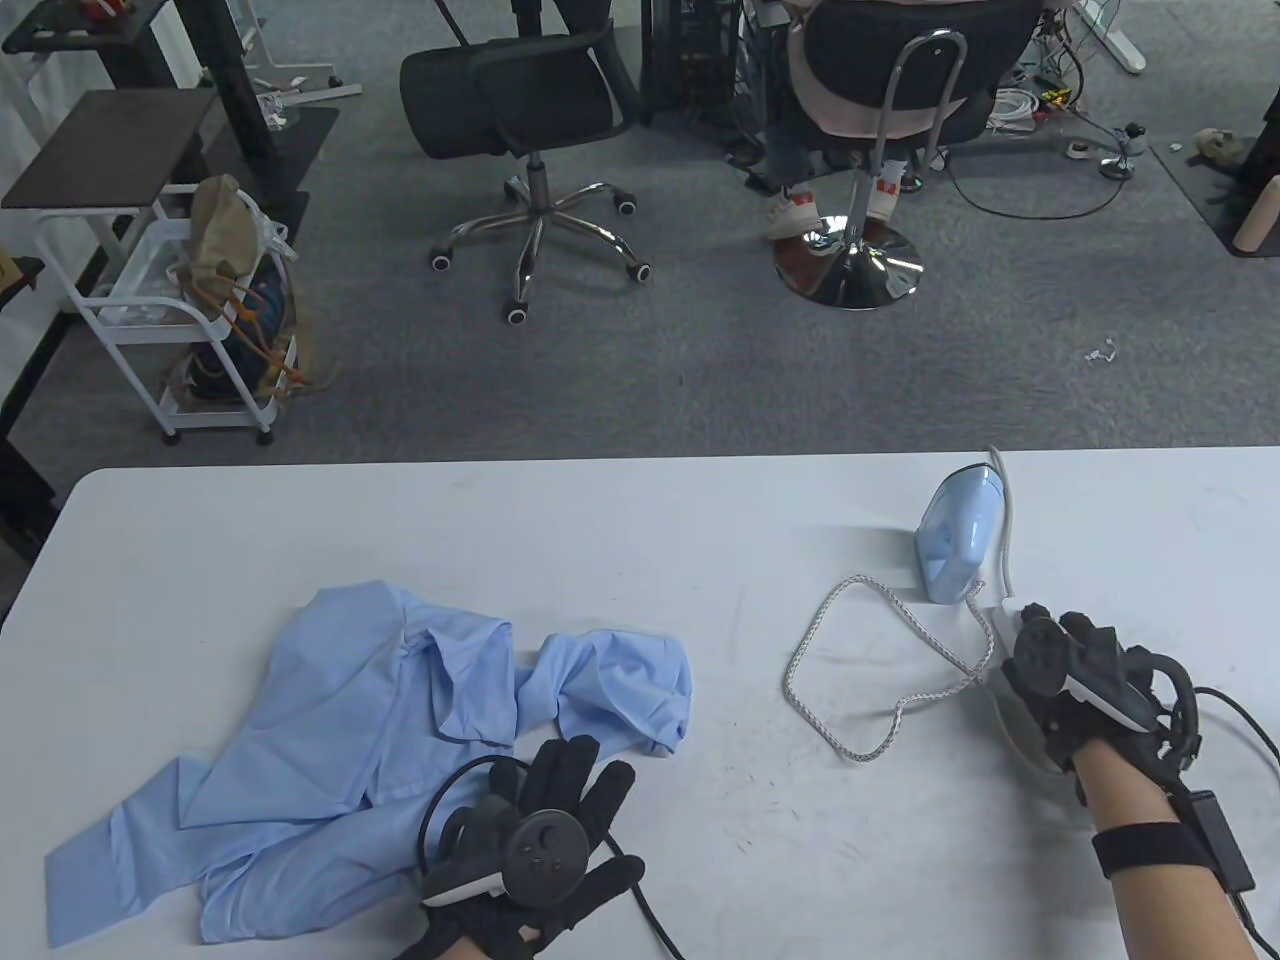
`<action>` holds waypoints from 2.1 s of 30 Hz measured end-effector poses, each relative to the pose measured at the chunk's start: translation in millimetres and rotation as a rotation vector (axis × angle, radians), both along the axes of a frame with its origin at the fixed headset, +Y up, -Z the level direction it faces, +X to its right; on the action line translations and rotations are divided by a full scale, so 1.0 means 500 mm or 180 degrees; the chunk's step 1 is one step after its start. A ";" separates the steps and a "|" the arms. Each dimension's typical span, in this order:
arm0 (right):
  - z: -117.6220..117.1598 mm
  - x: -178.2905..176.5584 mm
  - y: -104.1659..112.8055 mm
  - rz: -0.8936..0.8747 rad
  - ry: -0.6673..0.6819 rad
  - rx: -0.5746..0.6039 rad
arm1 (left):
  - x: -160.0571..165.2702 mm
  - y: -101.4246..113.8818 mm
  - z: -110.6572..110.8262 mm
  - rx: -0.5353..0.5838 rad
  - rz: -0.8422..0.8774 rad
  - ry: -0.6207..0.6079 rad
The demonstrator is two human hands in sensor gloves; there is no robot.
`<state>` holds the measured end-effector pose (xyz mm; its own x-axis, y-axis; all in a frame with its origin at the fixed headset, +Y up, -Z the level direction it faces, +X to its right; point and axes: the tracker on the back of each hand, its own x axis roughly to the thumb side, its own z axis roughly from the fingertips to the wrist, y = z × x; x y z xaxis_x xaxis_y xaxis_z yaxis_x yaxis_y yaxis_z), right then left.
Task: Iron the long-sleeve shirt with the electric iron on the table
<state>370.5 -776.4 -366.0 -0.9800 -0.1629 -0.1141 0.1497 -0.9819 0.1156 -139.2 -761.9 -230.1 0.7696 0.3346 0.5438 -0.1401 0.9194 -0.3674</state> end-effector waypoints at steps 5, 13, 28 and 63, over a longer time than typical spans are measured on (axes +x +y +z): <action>-0.005 -0.009 0.004 0.0113 -0.0005 -0.0091 | 0.000 -0.001 -0.001 -0.0016 -0.0004 0.0005; -0.006 -0.017 0.002 0.0157 -0.0047 -0.0095 | 0.001 -0.004 -0.001 -0.0052 -0.0024 -0.0003; -0.005 -0.008 -0.013 0.0246 -0.0108 0.0130 | 0.000 -0.004 -0.001 -0.0049 0.0001 0.0027; 0.284 -0.186 0.229 -0.0059 0.1816 0.1514 | -0.366 0.054 -0.248 -0.0843 0.0248 0.2718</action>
